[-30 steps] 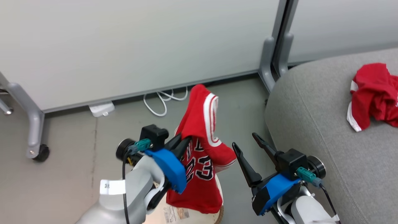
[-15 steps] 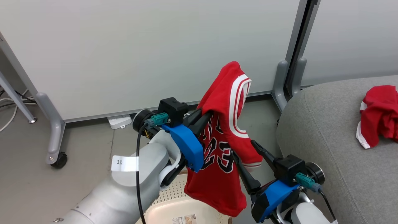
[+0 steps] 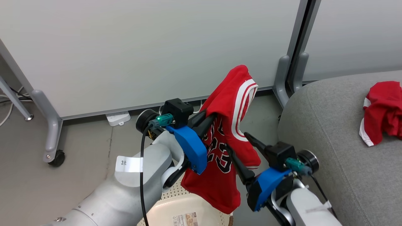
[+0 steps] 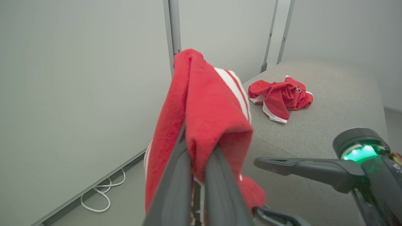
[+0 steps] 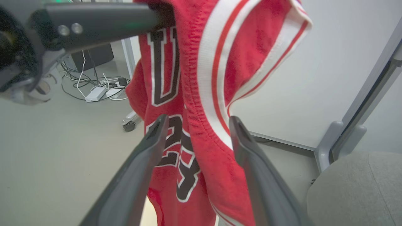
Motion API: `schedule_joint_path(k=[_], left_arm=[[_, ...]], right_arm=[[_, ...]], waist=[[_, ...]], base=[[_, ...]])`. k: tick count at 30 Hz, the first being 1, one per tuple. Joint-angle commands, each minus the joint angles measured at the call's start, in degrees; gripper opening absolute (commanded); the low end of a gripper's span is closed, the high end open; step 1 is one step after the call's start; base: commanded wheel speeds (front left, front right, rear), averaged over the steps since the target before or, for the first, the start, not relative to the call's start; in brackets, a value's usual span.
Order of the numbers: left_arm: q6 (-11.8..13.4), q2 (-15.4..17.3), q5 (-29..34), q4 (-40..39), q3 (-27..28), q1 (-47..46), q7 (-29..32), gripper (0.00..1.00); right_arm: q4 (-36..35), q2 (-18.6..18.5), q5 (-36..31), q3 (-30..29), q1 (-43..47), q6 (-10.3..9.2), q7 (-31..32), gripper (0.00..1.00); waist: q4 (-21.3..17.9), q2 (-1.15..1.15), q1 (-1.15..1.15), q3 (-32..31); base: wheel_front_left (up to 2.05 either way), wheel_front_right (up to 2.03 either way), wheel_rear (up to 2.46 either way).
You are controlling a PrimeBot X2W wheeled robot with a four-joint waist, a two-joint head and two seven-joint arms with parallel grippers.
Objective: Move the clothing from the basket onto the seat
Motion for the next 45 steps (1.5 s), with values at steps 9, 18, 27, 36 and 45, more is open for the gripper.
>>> schedule_joint_path(k=[9,18,27,36,45], left_arm=[[-0.05,-1.06,-0.38,-0.42,-0.90,-1.25,-0.40,0.00],[-0.05,-1.36,-0.29,-1.19,-1.00,-1.76,-0.37,0.00],[-0.05,-0.71,0.03,-1.29,-0.08,-1.24,-0.39,0.00],[-0.05,-0.55,0.26,-1.29,0.84,-0.41,-0.40,0.00],[-0.05,-0.45,0.24,-1.23,1.17,-0.30,-0.40,0.00]], right_arm=[[10.64,-0.16,4.48,3.39,-9.28,0.01,0.63,1.00],[21.25,-0.15,12.75,9.71,-16.44,0.01,-1.53,0.13],[25.28,-0.16,19.07,16.50,-18.89,0.01,-4.45,0.00],[28.34,-0.16,22.67,20.11,-20.59,0.01,-6.42,0.00],[30.37,-0.16,24.29,22.09,-22.04,0.01,-7.84,0.00]], waist=[[0.95,0.00,0.00,1.10],[1.18,0.00,0.00,1.85],[0.37,0.00,0.00,1.20],[-0.50,0.00,0.00,0.62],[-0.57,0.00,0.00,0.44]], base=[[0.00,0.00,0.00],[0.00,0.00,0.00],[0.00,0.00,0.00],[0.00,0.00,0.00],[0.00,0.00,0.00]])
